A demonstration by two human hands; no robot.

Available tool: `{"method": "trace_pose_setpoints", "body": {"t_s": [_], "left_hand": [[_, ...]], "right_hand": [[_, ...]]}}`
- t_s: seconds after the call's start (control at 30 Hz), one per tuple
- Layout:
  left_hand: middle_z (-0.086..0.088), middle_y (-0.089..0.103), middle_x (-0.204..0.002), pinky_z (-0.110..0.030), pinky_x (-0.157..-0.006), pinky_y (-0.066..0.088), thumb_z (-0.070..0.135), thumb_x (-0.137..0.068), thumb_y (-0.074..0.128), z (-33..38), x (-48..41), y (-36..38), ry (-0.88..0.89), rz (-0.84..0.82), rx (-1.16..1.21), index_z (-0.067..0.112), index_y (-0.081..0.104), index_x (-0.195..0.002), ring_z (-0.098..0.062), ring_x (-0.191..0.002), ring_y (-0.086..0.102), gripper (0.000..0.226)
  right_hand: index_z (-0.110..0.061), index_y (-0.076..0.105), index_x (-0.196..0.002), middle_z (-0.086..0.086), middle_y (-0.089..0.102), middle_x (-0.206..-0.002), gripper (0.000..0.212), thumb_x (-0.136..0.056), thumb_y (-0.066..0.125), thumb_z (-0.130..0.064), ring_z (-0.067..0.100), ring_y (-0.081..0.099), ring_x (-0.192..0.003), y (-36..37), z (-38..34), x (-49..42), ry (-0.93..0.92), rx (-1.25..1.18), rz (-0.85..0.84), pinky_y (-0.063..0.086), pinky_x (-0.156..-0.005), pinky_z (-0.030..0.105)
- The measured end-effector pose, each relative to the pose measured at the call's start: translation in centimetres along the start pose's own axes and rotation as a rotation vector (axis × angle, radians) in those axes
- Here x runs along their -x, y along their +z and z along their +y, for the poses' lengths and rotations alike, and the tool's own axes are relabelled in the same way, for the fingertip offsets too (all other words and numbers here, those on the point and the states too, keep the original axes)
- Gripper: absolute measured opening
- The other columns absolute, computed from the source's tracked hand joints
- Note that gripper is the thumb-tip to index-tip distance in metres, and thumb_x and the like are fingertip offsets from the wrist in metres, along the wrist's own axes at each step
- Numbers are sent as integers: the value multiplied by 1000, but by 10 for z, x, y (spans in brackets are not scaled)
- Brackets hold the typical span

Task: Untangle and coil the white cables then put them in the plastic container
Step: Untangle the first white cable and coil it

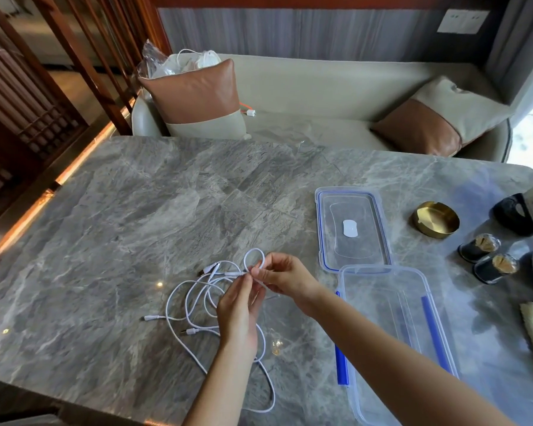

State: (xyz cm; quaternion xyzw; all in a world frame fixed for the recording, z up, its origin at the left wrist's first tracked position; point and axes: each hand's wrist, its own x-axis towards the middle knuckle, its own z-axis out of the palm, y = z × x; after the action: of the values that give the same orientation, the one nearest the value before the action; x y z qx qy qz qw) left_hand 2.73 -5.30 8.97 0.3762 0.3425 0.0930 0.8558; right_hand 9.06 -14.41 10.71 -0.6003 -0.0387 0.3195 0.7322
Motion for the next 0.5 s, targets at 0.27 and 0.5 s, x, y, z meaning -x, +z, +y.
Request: {"method": "trace_pose_setpoints", "body": {"t_s": [0.27, 0.5], "left_hand": [[4, 68, -69, -16, -63, 55, 14, -88, 60, 10, -3, -2, 103, 115, -61, 15, 69, -79, -5, -67, 62, 13], [0, 64, -78, -13, -63, 54, 14, -85, 64, 13, -3, -6, 168, 112, -126, 10, 67, -82, -8, -75, 61, 6]], "right_hand": [[-12, 61, -79, -4, 57, -64, 8, -85, 65, -8, -1, 52, -52, 8, -2, 3, -68, 120, 105, 42, -54, 10], [-19, 71, -78, -4, 71, -70, 39, -94, 46, -46, 6, 62, -61, 0, 17, 21, 304, 159, -1, 49, -64, 17]]}}
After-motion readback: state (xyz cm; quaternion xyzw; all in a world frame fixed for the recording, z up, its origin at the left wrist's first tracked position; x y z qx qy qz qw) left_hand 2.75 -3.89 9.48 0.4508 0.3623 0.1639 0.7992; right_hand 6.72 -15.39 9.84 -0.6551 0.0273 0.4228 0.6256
